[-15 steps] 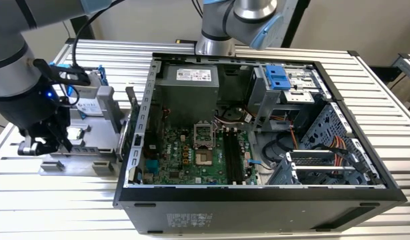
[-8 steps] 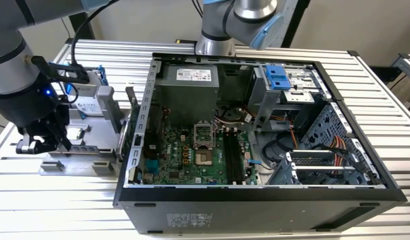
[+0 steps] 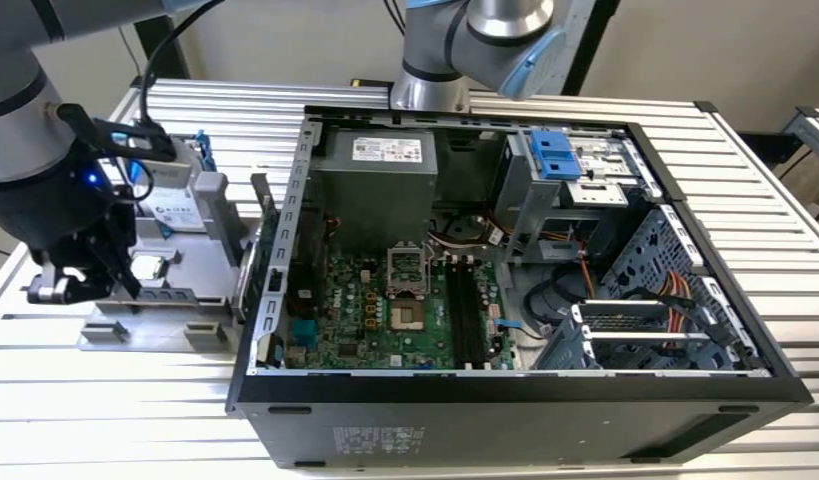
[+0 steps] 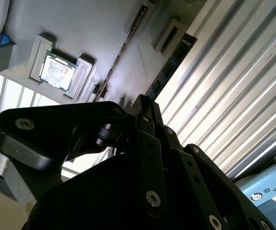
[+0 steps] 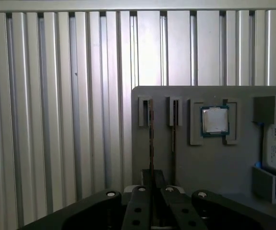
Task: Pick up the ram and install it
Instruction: 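Pick up the ram and move it above insertion slot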
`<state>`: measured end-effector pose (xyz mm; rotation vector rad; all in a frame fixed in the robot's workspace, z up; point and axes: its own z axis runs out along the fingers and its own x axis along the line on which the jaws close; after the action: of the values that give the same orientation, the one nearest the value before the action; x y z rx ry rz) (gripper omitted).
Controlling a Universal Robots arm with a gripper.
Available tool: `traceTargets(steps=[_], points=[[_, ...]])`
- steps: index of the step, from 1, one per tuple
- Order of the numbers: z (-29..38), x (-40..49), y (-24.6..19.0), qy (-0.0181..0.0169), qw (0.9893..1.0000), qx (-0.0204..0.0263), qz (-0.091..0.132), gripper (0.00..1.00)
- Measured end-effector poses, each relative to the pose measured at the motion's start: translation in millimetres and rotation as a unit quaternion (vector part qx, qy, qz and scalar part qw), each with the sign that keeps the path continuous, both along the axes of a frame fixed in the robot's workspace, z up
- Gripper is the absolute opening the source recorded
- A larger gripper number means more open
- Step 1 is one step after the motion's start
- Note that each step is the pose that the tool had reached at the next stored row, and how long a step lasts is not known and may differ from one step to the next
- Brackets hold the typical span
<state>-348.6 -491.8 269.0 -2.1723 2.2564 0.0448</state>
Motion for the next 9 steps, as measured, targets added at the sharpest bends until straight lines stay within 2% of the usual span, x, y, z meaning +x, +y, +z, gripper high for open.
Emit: traceTargets(steps=[9], points=[[5.7,0.0,0.0,0.0000,1.0000,0.0000,0.000,0.00]])
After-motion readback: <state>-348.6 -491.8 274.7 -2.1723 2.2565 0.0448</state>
